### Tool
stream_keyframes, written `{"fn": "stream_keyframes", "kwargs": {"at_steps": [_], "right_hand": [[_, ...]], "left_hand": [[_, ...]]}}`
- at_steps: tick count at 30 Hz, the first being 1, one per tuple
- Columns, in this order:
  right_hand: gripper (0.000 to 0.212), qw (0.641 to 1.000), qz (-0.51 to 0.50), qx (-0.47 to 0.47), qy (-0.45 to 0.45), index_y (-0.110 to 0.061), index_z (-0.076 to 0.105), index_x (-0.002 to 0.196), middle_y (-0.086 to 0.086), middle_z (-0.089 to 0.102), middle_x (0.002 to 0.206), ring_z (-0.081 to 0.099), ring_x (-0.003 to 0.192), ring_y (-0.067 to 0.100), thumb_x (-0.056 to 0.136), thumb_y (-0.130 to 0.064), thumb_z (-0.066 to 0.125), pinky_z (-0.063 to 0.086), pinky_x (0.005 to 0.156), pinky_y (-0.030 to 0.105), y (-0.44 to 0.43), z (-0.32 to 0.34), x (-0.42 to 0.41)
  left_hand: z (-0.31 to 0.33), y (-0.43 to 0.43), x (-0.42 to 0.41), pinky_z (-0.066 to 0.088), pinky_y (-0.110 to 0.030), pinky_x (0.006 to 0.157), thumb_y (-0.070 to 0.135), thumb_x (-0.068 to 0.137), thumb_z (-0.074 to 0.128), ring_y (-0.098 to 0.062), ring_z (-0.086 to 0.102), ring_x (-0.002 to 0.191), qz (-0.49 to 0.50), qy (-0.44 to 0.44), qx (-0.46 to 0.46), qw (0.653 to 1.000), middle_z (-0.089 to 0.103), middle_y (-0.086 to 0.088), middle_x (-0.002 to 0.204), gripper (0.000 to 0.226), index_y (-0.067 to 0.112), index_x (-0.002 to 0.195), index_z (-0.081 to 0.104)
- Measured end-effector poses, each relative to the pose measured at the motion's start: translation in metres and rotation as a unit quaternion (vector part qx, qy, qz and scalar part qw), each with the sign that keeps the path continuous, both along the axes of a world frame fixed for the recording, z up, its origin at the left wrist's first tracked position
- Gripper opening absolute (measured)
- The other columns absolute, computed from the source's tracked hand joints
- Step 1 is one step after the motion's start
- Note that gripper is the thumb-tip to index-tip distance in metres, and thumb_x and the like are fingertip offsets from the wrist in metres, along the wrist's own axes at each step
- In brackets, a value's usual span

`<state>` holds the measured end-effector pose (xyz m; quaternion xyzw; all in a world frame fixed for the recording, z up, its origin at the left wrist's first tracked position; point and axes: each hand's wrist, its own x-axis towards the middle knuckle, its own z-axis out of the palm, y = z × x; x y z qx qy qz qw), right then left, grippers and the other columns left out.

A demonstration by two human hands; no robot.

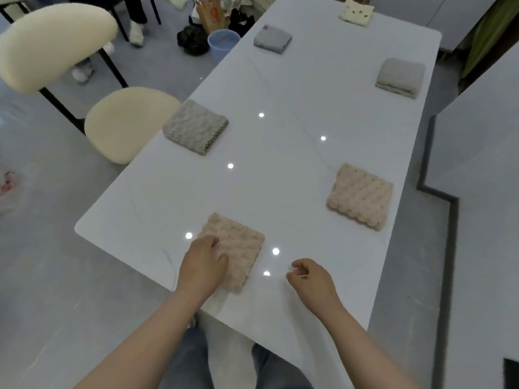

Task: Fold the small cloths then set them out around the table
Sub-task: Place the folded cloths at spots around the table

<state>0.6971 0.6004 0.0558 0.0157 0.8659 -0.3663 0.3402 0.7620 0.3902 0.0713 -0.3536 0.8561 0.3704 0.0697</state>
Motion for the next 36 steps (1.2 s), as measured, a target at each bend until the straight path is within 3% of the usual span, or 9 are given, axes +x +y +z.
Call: {"fn": "stream_keyframes", "kwargs": {"at_steps": [10, 16, 19, 23, 25, 28, 36], "right_hand": [[0.037, 0.988, -0.151, 0.008, -0.013, -0.014, 0.051, 0.125, -0.003, 0.056, 0.105, 0.054, 0.094, 0.011, 0.091, -0.026, 0.059, 0.039, 0.067, 0.012, -0.093, -0.003, 0.048], [0.053, 0.974, -0.223, 0.015, -0.018, -0.009, 0.039, 0.138, 0.003, 0.051, 0.12, 0.05, 0.101, 0.015, 0.092, -0.028, 0.058, 0.037, 0.081, 0.023, -0.128, -0.001, 0.054], [0.053, 0.972, -0.232, 0.03, -0.012, -0.004, 0.038, 0.138, 0.002, 0.049, 0.105, 0.049, 0.091, 0.016, 0.093, -0.026, 0.057, 0.038, 0.076, 0.024, -0.133, -0.003, 0.051], [0.045, 0.972, -0.233, 0.041, -0.008, -0.001, 0.043, 0.131, -0.003, 0.049, 0.083, 0.048, 0.071, 0.011, 0.093, -0.021, 0.056, 0.038, 0.057, 0.021, -0.137, -0.008, 0.05], [0.047, 0.971, -0.235, 0.032, -0.013, -0.002, 0.041, 0.133, -0.003, 0.056, 0.095, 0.049, 0.075, 0.008, 0.093, -0.02, 0.056, 0.038, 0.059, 0.02, -0.14, -0.009, 0.049], [0.053, 0.97, -0.241, 0.028, -0.017, -0.003, 0.038, 0.138, 0.009, 0.055, 0.127, 0.05, 0.095, 0.014, 0.093, -0.022, 0.057, 0.037, 0.077, 0.022, -0.144, -0.011, 0.05], [0.048, 0.97, -0.24, 0.023, -0.015, -0.004, 0.041, 0.135, 0.008, 0.055, 0.126, 0.046, 0.093, 0.012, 0.093, -0.019, 0.058, 0.036, 0.077, 0.019, -0.145, -0.013, 0.058]], "left_hand": [[-0.022, -0.093, -0.006, 0.04, -0.024, 0.077, 0.032, 0.089, 0.057, -0.017, 0.055, 0.101, -0.139, -0.063, 0.03, 0.988, 0.053, -0.004, 0.123, 0.044, 0.011, 0.127, 0.049], [-0.03, -0.123, -0.008, 0.038, -0.021, 0.08, 0.032, 0.089, 0.059, -0.013, 0.055, 0.098, -0.191, -0.079, 0.064, 0.976, 0.06, -0.004, 0.117, 0.038, 0.01, 0.12, 0.056], [-0.032, -0.127, -0.011, 0.039, -0.022, 0.081, 0.032, 0.089, 0.06, -0.015, 0.057, 0.104, -0.175, -0.075, 0.079, 0.979, 0.061, -0.004, 0.116, 0.037, 0.009, 0.118, 0.058], [-0.038, -0.124, -0.012, 0.042, -0.021, 0.076, 0.034, 0.088, 0.062, -0.015, 0.056, 0.097, -0.158, -0.081, 0.1, 0.979, 0.061, -0.002, 0.107, 0.035, 0.01, 0.112, 0.059], [-0.039, -0.121, -0.013, 0.04, -0.017, 0.065, 0.032, 0.087, 0.063, -0.014, 0.056, 0.089, -0.153, -0.078, 0.105, 0.98, 0.061, 0.0, 0.099, 0.026, 0.012, 0.104, 0.059], [-0.042, -0.117, -0.013, 0.037, -0.015, 0.058, 0.028, 0.088, 0.063, -0.013, 0.055, 0.078, -0.148, -0.076, 0.102, 0.981, 0.061, 0.0, 0.088, 0.018, 0.012, 0.094, 0.059], [-0.045, -0.118, -0.004, 0.034, -0.017, 0.054, 0.022, 0.087, 0.062, -0.007, 0.049, 0.063, -0.157, -0.072, 0.099, 0.98, 0.056, 0.004, 0.072, 0.012, 0.015, 0.079, 0.056]]}}
